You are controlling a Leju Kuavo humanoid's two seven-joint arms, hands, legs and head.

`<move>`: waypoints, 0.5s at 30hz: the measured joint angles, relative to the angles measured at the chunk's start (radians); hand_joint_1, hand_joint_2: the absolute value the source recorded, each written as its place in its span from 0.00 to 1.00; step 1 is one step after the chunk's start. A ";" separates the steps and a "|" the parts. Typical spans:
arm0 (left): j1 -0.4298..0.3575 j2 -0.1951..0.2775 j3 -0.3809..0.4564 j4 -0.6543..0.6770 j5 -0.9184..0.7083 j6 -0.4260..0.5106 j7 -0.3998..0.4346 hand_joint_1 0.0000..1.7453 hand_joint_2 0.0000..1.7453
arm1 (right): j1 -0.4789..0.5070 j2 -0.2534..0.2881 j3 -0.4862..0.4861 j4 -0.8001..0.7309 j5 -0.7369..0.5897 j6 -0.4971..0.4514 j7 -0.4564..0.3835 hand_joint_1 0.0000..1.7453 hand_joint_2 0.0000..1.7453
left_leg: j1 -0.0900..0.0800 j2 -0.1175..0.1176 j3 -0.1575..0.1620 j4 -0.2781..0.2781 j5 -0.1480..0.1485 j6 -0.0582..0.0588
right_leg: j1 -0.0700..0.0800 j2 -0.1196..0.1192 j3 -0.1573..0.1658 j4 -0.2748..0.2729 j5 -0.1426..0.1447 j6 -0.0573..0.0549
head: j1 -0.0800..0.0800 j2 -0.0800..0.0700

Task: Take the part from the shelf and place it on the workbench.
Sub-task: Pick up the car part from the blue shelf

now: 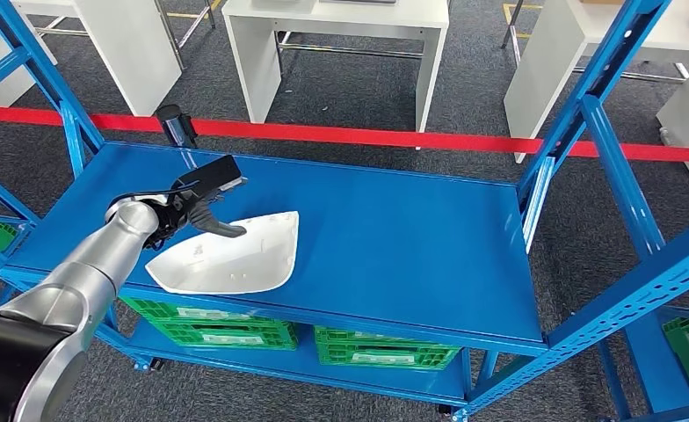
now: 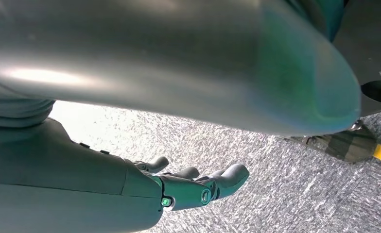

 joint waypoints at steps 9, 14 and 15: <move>0.005 -0.011 -0.022 0.011 -0.002 -0.031 0.022 0.00 1.00 | 0.002 0.000 0.000 0.000 0.000 0.000 0.001 0.00 0.00 | 0.000 0.000 0.000 0.000 0.000 0.000 | 0.000 0.000 0.000 0.000 0.000 0.000 | 0.000 0.000; 0.005 -0.010 -0.045 0.019 -0.028 -0.060 0.033 0.00 1.00 | 0.004 0.000 0.000 0.000 -0.002 0.000 0.001 0.00 0.00 | 0.000 0.000 0.000 0.000 0.000 0.000 | 0.000 0.000 0.000 0.000 0.000 0.000 | 0.000 0.000; 0.004 -0.009 -0.050 0.020 -0.034 -0.063 0.035 0.00 1.00 | 0.005 0.000 0.000 0.000 -0.003 0.000 0.001 0.00 0.00 | 0.000 0.000 0.000 0.000 0.000 0.000 | 0.000 0.000 0.000 0.000 0.000 0.000 | 0.000 0.000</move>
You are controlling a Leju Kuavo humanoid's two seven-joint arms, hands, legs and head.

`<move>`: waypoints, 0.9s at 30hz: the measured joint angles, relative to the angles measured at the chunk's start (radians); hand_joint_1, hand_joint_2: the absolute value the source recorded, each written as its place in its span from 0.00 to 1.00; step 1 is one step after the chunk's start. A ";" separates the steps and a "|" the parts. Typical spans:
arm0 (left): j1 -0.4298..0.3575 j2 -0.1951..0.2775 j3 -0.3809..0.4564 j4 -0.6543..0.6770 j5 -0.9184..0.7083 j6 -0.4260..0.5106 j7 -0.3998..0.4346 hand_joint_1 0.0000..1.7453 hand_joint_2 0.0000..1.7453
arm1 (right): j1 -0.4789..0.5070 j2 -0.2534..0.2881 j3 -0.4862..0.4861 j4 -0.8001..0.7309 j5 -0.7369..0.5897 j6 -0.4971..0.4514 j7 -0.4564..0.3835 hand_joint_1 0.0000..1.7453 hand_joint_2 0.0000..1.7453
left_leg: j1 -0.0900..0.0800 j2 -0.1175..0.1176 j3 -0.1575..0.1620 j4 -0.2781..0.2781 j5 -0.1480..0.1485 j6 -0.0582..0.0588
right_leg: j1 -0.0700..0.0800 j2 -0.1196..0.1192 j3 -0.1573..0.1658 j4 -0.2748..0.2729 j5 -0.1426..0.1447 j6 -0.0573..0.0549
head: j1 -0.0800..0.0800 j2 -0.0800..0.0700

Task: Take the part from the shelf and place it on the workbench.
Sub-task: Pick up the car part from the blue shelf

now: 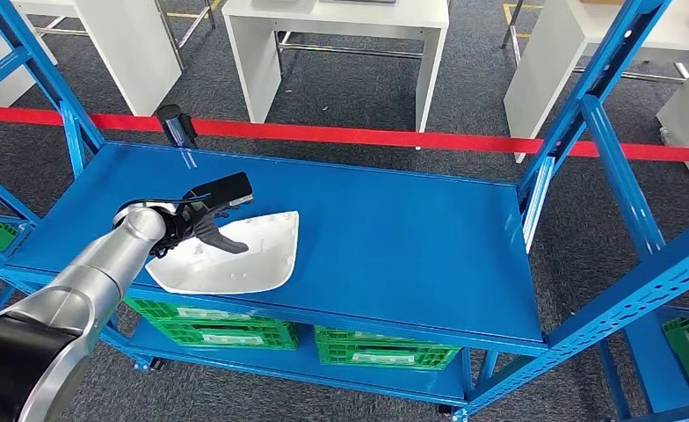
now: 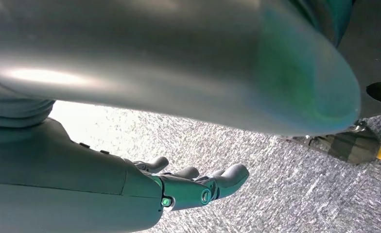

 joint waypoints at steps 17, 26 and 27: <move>-0.056 0.008 -0.061 0.010 -0.048 -0.049 0.036 0.00 1.00 | 0.003 0.000 0.000 0.000 -0.009 0.001 -0.007 0.00 0.00 | 0.000 0.000 0.000 0.000 0.000 0.000 | 0.000 0.000 0.000 0.000 0.000 0.000 | 0.000 0.000; -0.065 0.024 -0.064 0.019 -0.033 -0.084 0.048 0.00 1.00 | 0.003 0.000 0.000 0.000 0.001 0.008 -0.007 0.00 0.00 | 0.000 0.000 0.000 0.000 0.000 0.000 | 0.000 0.000 0.000 0.000 0.000 0.000 | 0.000 0.000; -0.065 0.026 -0.064 0.020 -0.031 -0.087 0.051 0.00 1.00 | 0.003 0.000 0.000 0.000 0.003 0.008 -0.007 0.00 0.00 | 0.000 0.000 0.000 0.000 0.000 0.000 | 0.000 0.000 0.000 0.000 0.000 0.000 | 0.000 0.000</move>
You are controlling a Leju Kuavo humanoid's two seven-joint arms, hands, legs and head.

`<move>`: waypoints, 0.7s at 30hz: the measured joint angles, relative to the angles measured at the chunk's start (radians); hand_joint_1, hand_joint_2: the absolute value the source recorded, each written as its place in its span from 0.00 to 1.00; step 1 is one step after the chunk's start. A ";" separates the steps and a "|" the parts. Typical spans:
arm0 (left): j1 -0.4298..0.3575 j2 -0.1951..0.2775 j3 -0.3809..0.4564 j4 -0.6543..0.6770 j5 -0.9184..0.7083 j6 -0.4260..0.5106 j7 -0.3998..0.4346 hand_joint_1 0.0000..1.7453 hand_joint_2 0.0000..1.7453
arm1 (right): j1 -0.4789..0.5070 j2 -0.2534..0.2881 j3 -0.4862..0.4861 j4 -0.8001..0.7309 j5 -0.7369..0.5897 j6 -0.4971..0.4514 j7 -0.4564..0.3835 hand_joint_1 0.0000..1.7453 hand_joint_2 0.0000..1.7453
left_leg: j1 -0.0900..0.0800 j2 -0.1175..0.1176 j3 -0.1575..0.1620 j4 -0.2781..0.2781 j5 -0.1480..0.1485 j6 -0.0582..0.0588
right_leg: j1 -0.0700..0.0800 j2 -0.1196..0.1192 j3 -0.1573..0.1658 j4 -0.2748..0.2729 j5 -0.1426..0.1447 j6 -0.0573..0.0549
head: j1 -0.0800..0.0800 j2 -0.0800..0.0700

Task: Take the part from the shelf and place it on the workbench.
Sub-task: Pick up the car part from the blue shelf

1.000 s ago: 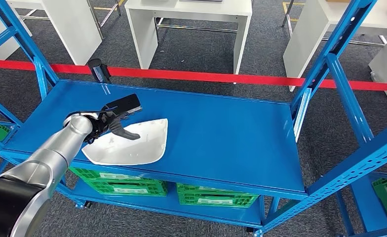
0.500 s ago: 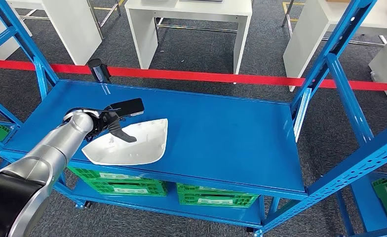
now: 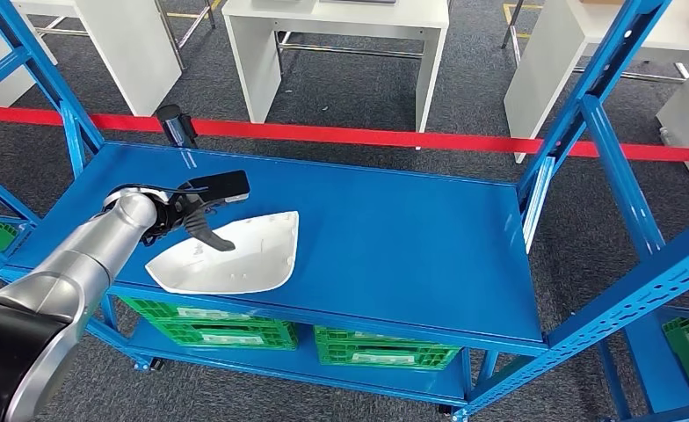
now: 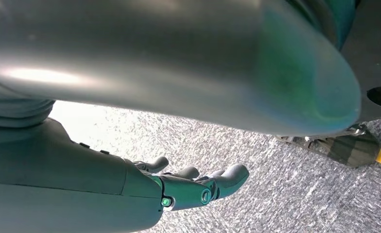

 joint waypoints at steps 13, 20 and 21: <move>0.014 0.008 0.000 0.017 0.008 -0.005 0.016 0.00 1.00 | 0.000 0.000 0.000 0.000 0.003 0.006 0.000 0.00 0.00 | 0.000 0.000 0.000 0.000 0.000 0.000 | 0.000 0.000 0.000 0.000 0.000 0.000 | 0.000 0.000; 0.033 0.007 0.000 0.021 0.013 0.001 0.024 0.00 1.00 | 0.000 0.000 0.000 0.000 0.003 0.008 0.000 0.00 0.00 | 0.000 0.000 0.000 0.000 0.000 0.000 | 0.000 0.000 0.000 0.000 0.000 0.000 | 0.000 0.000; 0.036 0.007 0.000 0.021 0.013 0.002 0.026 0.00 1.00 | 0.000 0.000 0.000 0.000 0.003 0.008 -0.001 0.00 0.00 | 0.000 0.000 0.000 0.000 0.000 0.000 | 0.000 0.000 0.000 0.000 0.000 0.000 | 0.000 0.000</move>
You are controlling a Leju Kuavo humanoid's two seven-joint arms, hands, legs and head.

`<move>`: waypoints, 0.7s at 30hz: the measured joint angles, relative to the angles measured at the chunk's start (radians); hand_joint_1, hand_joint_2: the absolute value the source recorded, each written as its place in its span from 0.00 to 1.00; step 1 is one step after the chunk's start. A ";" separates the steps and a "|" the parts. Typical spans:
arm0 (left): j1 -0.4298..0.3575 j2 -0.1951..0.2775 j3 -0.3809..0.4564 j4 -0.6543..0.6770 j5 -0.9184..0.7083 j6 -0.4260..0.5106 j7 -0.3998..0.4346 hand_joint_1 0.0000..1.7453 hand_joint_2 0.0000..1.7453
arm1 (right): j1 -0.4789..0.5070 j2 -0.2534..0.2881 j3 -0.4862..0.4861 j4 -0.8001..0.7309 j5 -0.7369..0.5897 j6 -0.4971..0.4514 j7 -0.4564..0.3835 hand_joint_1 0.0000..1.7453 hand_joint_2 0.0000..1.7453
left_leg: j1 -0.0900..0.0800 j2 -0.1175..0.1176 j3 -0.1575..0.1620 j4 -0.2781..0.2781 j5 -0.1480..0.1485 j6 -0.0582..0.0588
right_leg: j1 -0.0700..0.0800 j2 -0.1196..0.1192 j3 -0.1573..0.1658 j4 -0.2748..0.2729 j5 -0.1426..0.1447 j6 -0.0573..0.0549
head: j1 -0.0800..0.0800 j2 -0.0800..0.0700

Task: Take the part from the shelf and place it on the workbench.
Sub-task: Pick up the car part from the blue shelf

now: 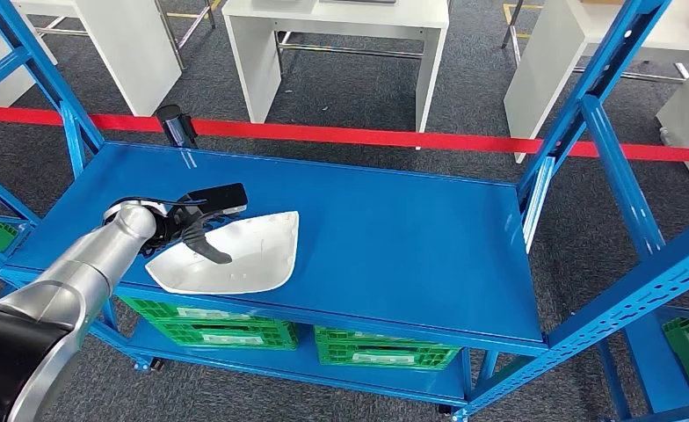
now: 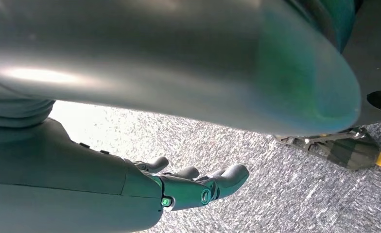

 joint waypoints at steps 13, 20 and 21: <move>0.023 -0.003 0.000 0.001 0.002 0.021 0.003 0.00 1.00 | 0.000 0.004 0.000 0.000 -0.003 0.003 -0.005 0.00 0.00 | 0.000 0.000 0.000 0.000 0.000 0.000 | 0.000 0.000 0.000 0.000 0.000 0.000 | 0.000 0.000; 0.025 -0.006 0.000 0.001 0.005 0.025 0.003 0.00 1.00 | 0.000 0.009 0.000 0.000 -0.003 0.003 -0.007 0.00 0.00 | 0.000 0.000 0.001 0.000 0.000 0.000 | 0.000 0.000 0.000 0.000 0.000 0.000 | 0.000 0.000; 0.025 -0.008 0.000 0.001 0.007 0.022 0.004 0.00 1.00 | 0.000 0.010 0.000 0.000 -0.003 0.003 -0.006 0.00 0.00 | 0.000 0.000 0.001 0.000 0.000 0.000 | 0.000 0.000 0.000 0.000 0.000 0.000 | 0.000 0.000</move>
